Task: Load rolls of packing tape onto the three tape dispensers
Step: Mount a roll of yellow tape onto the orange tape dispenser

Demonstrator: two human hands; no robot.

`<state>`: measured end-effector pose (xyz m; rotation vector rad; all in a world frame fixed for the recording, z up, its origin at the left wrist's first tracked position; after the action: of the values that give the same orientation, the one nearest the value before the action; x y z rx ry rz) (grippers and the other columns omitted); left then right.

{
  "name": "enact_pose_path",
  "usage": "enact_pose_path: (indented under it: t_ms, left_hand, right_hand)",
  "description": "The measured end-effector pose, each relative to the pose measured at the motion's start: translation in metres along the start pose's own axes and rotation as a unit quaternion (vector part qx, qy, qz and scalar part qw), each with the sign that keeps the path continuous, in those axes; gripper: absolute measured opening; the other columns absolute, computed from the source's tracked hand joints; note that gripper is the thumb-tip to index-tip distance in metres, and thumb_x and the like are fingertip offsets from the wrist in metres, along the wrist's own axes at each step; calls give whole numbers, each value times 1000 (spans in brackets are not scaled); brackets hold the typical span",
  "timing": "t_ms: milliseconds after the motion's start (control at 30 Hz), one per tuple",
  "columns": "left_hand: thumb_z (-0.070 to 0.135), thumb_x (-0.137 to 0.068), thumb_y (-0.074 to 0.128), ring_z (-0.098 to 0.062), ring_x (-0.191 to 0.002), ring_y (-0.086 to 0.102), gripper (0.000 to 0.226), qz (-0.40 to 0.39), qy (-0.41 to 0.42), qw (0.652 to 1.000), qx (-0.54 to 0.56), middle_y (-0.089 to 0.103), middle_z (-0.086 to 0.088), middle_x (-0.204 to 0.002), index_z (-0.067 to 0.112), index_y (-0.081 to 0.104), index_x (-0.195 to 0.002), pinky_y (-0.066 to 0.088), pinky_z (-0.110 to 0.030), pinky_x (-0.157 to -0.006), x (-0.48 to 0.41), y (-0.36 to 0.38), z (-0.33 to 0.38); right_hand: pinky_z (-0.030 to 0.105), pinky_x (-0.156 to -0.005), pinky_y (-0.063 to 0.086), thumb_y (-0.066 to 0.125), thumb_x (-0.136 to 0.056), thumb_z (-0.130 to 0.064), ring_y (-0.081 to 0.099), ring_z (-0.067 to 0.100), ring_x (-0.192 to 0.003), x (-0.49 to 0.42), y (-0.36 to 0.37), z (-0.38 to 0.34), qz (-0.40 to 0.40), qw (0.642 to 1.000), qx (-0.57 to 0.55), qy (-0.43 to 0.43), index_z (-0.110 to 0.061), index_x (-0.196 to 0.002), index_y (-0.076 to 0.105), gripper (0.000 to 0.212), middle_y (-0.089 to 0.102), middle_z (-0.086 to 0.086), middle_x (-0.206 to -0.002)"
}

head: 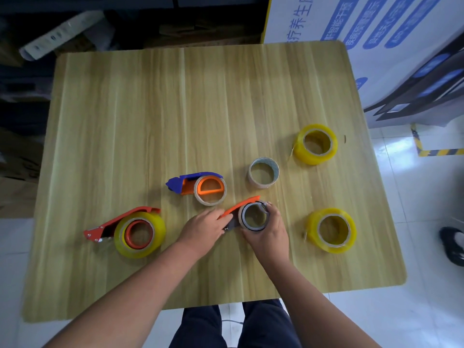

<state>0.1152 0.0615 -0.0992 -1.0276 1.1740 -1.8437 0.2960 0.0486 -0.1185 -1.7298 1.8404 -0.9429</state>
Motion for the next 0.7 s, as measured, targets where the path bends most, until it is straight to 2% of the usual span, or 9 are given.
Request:
enact_pose_path:
  t_ms: [67,200,300,400,533,700]
  left_hand:
    - [23,-58,90,-17,-76,67,62,7,-7,1000,-14,67,-1,-93,16,68,-115,59,-29,-60,1,1,0]
    - [36,-56,90,-14,-51,56,71,-2,-63,998,-24,57,0,-78,13,66,-118,50,-26,-42,5,2,0]
    - [39,-58,89,-15,-48,55,70,-17,-96,995,-17,56,-1,-78,13,65,-118,46,-25,-40,8,2,2]
    - [36,-69,83,-17,-56,59,56,-49,-113,992,5,55,-2,-84,14,65,-118,49,-28,-47,7,1,5]
    - [34,-90,61,-23,-80,59,26,-86,-129,987,31,47,-3,-95,17,60,-109,52,-34,-68,4,-3,8]
    - [35,-94,54,-24,-101,49,24,-119,-143,982,14,41,-4,-106,23,57,-115,48,-37,-86,-4,1,12]
  right_hand:
    - [31,-86,48,90,-63,-38,55,26,-124,-3,1,0,-6,1000,11,-13,-9,-131,48,85,55,9,-137]
    - [35,-87,51,89,-64,-40,56,28,-123,1,0,7,-9,999,27,-19,-7,-128,51,82,54,11,-138]
    - [37,-90,52,89,-63,-42,55,28,-124,6,-2,13,-7,999,36,-30,-5,-126,54,81,54,12,-138]
    - [36,-91,51,89,-63,-41,53,27,-124,6,-5,13,-6,999,36,-37,-5,-125,56,79,54,12,-138]
    - [37,-89,53,89,-64,-41,54,27,-124,4,-7,11,-14,998,46,-47,-5,-123,59,75,54,13,-138]
    - [39,-89,53,89,-65,-40,53,29,-126,5,-8,10,-17,997,52,-52,-3,-124,58,75,54,15,-139]
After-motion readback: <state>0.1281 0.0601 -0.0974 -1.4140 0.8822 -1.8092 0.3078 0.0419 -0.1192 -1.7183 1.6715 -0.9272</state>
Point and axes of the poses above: each hand's wrist, its own x-axis away from the middle knuckle, its own y-axis out of the palm, z = x × y, the point moved 4 cm from there along -x, towards the middle knuckle
